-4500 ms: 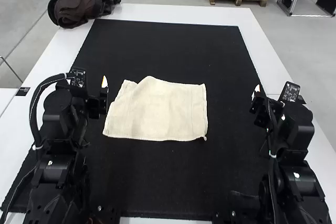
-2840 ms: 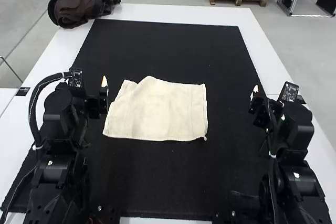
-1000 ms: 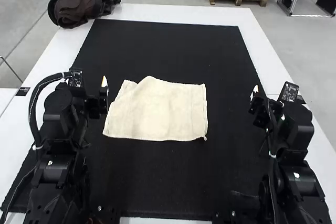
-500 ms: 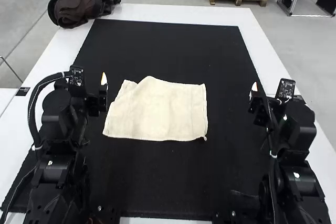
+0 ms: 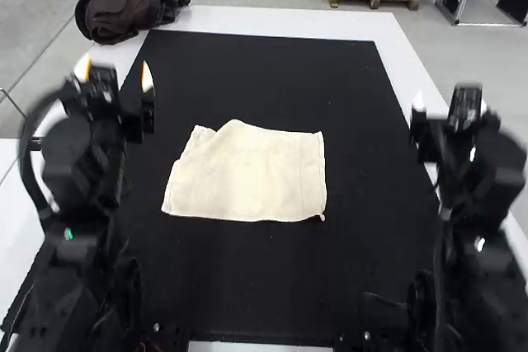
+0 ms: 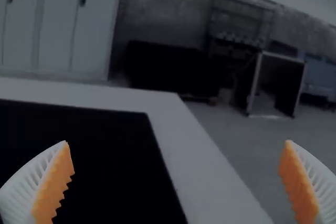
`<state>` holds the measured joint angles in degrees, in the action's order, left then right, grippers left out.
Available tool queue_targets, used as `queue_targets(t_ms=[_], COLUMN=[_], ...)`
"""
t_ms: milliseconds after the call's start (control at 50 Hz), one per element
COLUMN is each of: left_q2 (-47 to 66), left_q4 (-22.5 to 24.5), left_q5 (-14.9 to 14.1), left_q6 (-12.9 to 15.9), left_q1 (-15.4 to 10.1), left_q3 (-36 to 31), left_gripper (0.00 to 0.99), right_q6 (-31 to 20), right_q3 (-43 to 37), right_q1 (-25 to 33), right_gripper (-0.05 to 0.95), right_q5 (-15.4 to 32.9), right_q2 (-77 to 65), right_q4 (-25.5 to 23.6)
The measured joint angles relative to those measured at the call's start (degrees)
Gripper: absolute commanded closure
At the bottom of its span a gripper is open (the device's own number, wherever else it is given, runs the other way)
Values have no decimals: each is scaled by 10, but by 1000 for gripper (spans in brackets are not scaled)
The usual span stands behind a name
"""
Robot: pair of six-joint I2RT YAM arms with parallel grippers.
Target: Fold the towel.
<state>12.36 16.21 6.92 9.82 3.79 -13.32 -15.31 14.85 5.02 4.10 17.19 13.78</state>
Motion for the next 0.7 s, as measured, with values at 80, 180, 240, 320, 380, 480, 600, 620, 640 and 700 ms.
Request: queue_targets(t_ms=[80,180,240,320,380,480,600,620,640,700], left_q2=[83,189,261,351,404,455,480,483,486,498], left_q4=[14,25,33,33,28,19,20,21,20,15], left_q5=[0,0,4,12,15,17,20,20,21,21], left_q6=[0,-2,-2,-7,-16,-38,-67,-71,-74,-84], left_q1=[0,0,0,0,0,0,0,0,0,0], left_q3=[-62,-121,-147,-177,-193,-198,-196,-195,-192,-180], left_gripper=[36,36,36,36,36,38,39,41,41,39], right_q6=[29,69,87,109,120,130,137,137,138,139], right_q3=[78,153,185,217,228,227,208,202,196,177], right_q1=[0,0,0,0,-2,-10,-32,-34,-37,-43], right_gripper=[-2,-2,-3,-3,-3,-3,-5,-5,-5,-5], right_q5=[-16,-39,-47,-57,-61,-65,-63,-62,-62,-60], right_q2=[89,186,235,302,352,410,479,488,495,514], right_q4=[-10,-25,-39,-58,-65,-78,-83,-83,-84,-86])
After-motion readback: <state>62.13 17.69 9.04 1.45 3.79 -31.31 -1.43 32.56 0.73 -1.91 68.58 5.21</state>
